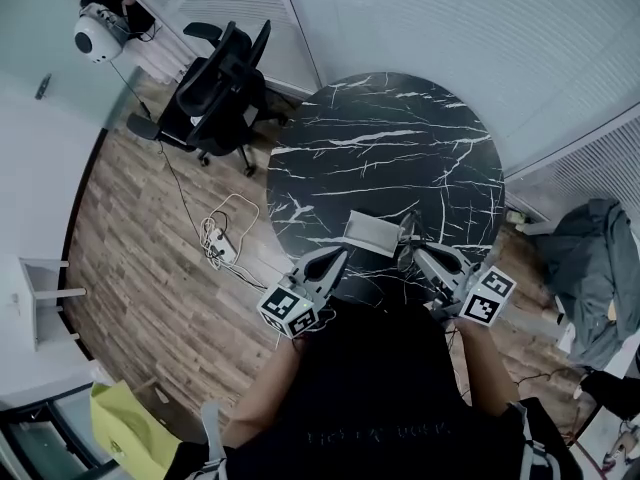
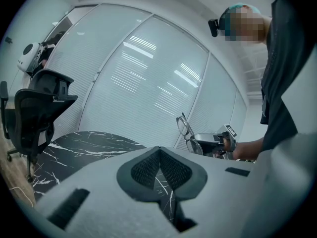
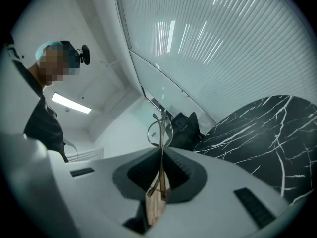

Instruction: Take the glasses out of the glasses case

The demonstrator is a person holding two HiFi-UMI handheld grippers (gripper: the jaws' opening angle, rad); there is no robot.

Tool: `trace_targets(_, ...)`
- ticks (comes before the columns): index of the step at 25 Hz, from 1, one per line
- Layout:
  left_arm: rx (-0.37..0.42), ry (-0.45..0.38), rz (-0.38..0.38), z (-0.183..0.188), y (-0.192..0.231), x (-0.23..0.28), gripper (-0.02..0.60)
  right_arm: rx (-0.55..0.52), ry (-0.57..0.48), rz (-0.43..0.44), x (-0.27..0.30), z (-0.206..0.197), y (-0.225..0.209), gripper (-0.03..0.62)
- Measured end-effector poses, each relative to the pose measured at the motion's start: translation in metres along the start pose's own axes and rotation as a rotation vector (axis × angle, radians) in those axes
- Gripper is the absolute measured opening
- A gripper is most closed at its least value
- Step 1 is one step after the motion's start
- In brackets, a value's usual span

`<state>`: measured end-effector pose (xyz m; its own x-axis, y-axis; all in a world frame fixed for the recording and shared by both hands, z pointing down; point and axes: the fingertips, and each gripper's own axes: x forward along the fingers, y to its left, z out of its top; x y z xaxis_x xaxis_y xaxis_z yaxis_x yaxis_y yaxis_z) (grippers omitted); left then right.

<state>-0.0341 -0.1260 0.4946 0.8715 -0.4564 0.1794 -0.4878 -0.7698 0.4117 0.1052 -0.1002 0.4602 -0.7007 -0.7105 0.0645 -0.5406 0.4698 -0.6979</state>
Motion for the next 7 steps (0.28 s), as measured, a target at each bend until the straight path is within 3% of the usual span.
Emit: trace_targets(7, 0.007, -0.014, -0.013, 0.0072, 0.0002, 0.0003, 0.018, 0.009, -0.036, 0.031, -0.0023, 0.0054, 0.0057, 0.035)
